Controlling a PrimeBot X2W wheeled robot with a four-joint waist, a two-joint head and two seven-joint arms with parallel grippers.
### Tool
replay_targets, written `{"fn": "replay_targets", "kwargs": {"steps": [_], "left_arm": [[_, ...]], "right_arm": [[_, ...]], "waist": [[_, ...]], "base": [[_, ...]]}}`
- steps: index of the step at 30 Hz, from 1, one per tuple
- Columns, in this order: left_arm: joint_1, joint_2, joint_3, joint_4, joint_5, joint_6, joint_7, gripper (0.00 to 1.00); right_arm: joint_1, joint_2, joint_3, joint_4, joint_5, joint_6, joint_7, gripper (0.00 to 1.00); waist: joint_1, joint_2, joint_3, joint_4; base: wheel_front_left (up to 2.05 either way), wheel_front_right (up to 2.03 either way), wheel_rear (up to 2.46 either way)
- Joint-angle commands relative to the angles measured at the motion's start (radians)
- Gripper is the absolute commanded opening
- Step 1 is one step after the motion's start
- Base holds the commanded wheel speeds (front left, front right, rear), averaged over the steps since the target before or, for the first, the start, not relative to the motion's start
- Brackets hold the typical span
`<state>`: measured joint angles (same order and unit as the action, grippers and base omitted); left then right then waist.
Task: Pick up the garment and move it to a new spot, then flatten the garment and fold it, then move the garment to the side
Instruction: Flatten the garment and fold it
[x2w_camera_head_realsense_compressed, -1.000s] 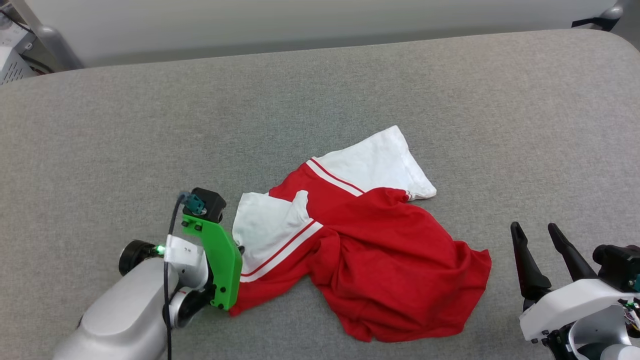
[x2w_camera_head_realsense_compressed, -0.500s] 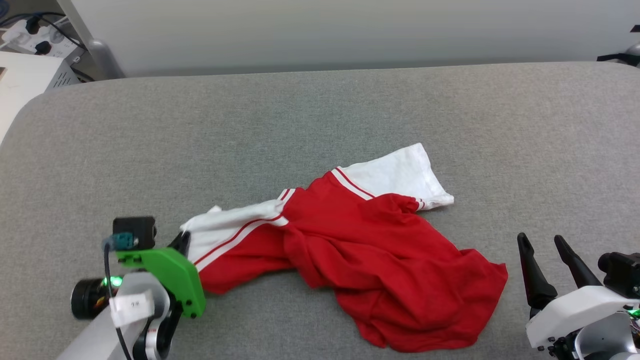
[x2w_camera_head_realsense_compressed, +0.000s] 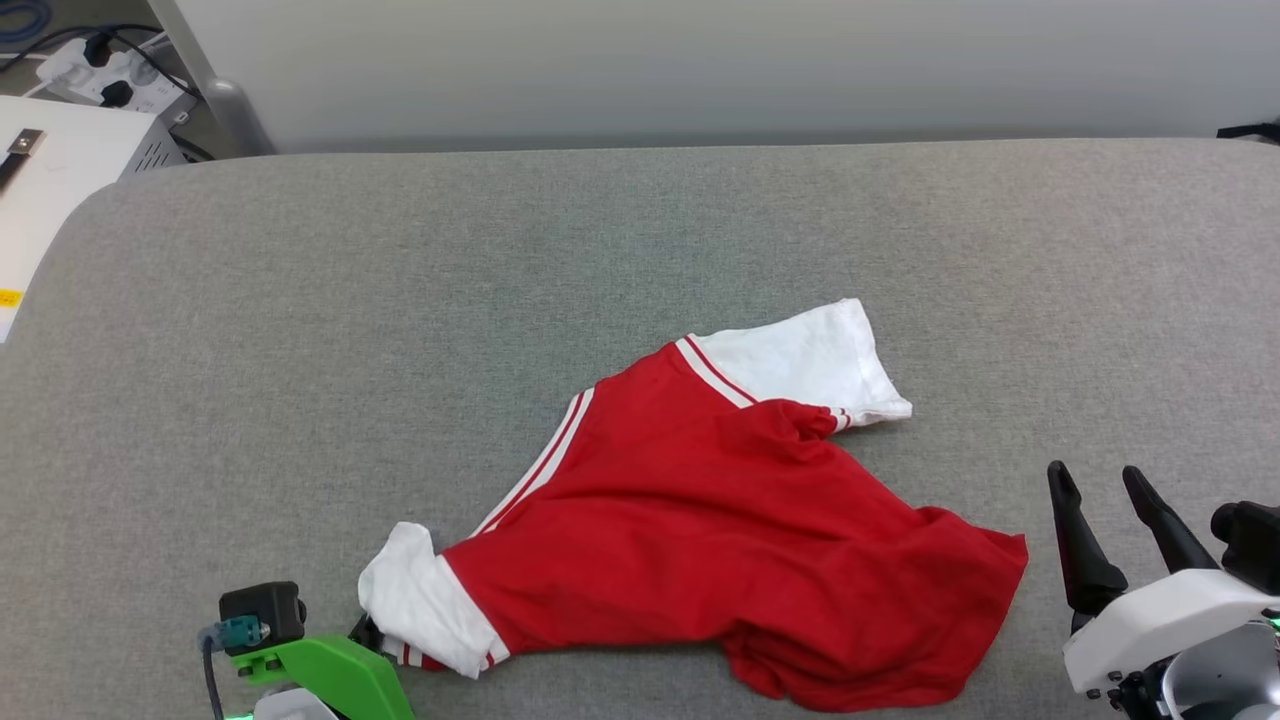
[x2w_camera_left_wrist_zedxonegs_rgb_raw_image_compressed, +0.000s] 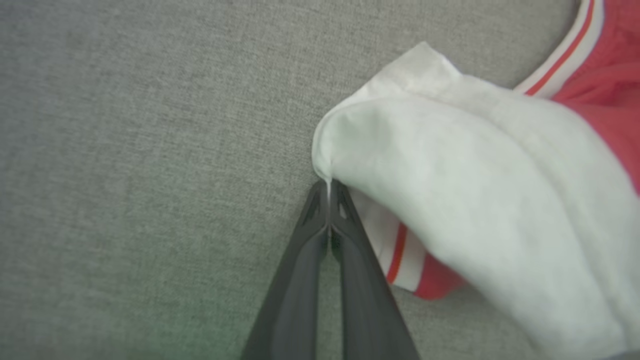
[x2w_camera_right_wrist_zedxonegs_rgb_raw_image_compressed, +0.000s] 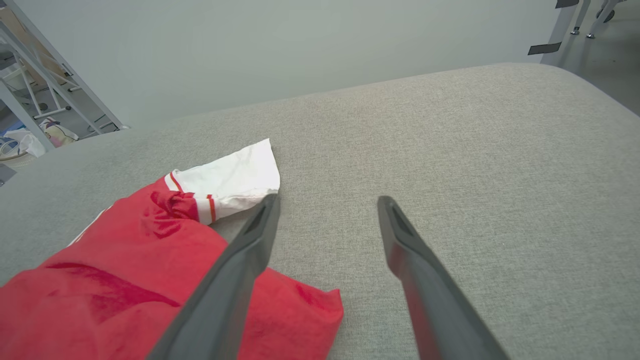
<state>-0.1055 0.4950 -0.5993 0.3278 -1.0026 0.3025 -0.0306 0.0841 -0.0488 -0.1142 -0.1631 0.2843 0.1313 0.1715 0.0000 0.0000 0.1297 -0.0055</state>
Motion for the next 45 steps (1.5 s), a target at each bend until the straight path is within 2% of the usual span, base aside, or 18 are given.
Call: {"fn": "replay_targets", "kwargs": {"steps": [1, 2, 3, 10, 15, 21, 28, 32, 33, 36, 40, 45], "left_arm": [[0.012, -0.021, -0.012, 0.016, 0.008, -0.003, -0.014, 1.00], [0.005, -0.022, -0.011, 0.014, 0.017, -0.001, -0.029, 1.00], [-0.010, -0.017, 0.006, -0.001, 0.052, 0.022, -0.099, 1.00], [-0.002, -0.009, 0.061, -0.081, 0.126, 0.083, -0.212, 1.00], [0.009, -0.006, 0.104, -0.177, 0.194, 0.109, -0.228, 1.00], [0.003, 0.004, 0.114, -0.289, 0.266, 0.112, -0.230, 1.00], [-0.036, 0.007, 0.085, -0.395, 0.342, 0.124, -0.230, 1.00], [-0.067, 0.000, 0.072, -0.437, 0.371, 0.132, -0.229, 1.00], [-0.089, -0.014, 0.062, -0.453, 0.385, 0.134, -0.229, 1.00], [-0.113, -0.034, 0.051, -0.456, 0.396, 0.129, -0.229, 1.00], [-0.136, -0.063, 0.042, -0.445, 0.402, 0.114, -0.230, 1.00], [-0.157, -0.096, 0.042, -0.423, 0.409, 0.093, -0.231, 1.00]], "right_arm": [[0.003, -0.001, -0.003, -0.007, -0.008, -0.001, -0.003, 1.00], [0.002, -0.001, -0.004, -0.008, -0.009, -0.001, -0.002, 1.00], [-0.004, -0.001, -0.001, -0.010, -0.014, -0.001, -0.003, 1.00], [-0.005, -0.001, -0.008, 0.005, -0.015, -0.001, -0.005, 1.00], [-0.020, -0.001, -0.023, 0.030, -0.014, -0.001, -0.010, 1.00], [-0.081, -0.004, -0.043, 0.092, -0.017, -0.001, -0.018, 1.00], [-0.239, -0.061, -0.023, 0.269, 0.049, -0.001, 0.025, 1.00], [-0.368, -0.118, 0.039, 0.400, 0.115, -0.001, 0.084, 1.00], [-0.464, -0.166, 0.104, 0.493, 0.161, -0.001, 0.154, 1.00], [-0.561, -0.212, 0.173, 0.582, 0.202, -0.001, 0.243, 1.00], [-0.673, -0.257, 0.261, 0.677, 0.248, -0.001, 0.328, 1.00], [-0.778, -0.292, 0.360, 0.790, 0.283, -0.001, 0.366, 1.00]], "waist": [[0.0000, 0.0000, -0.005, 0.004], [0.0000, 0.0000, -0.008, 0.005], [0.0000, 0.0000, -0.021, -0.002], [0.0000, 0.0000, -0.055, -0.004], [0.0000, 0.0000, -0.063, 0.003], [0.0000, 0.0000, -0.050, 0.022], [0.0000, 0.0000, 0.007, 0.060], [0.0000, 0.0000, 0.050, 0.093], [0.0000, 0.0000, 0.080, 0.120], [0.0000, 0.0000, 0.110, 0.153], [0.0000, 0.0000, 0.138, 0.191], [0.0000, 0.0000, 0.164, 0.228]], "base": [[0.00, 0.00, 0.00], [0.00, 0.00, 0.00], [0.00, 0.00, 0.00], [0.00, 0.00, 0.00], [0.00, 0.00, 0.00], [0.00, 0.00, 0.00], [0.00, 0.00, 0.00], [0.00, 0.00, 0.00], [0.00, 0.00, 0.00], [0.00, 0.00, 0.00], [0.00, 0.00, 0.00], [0.00, 0.00, 0.00]]}}
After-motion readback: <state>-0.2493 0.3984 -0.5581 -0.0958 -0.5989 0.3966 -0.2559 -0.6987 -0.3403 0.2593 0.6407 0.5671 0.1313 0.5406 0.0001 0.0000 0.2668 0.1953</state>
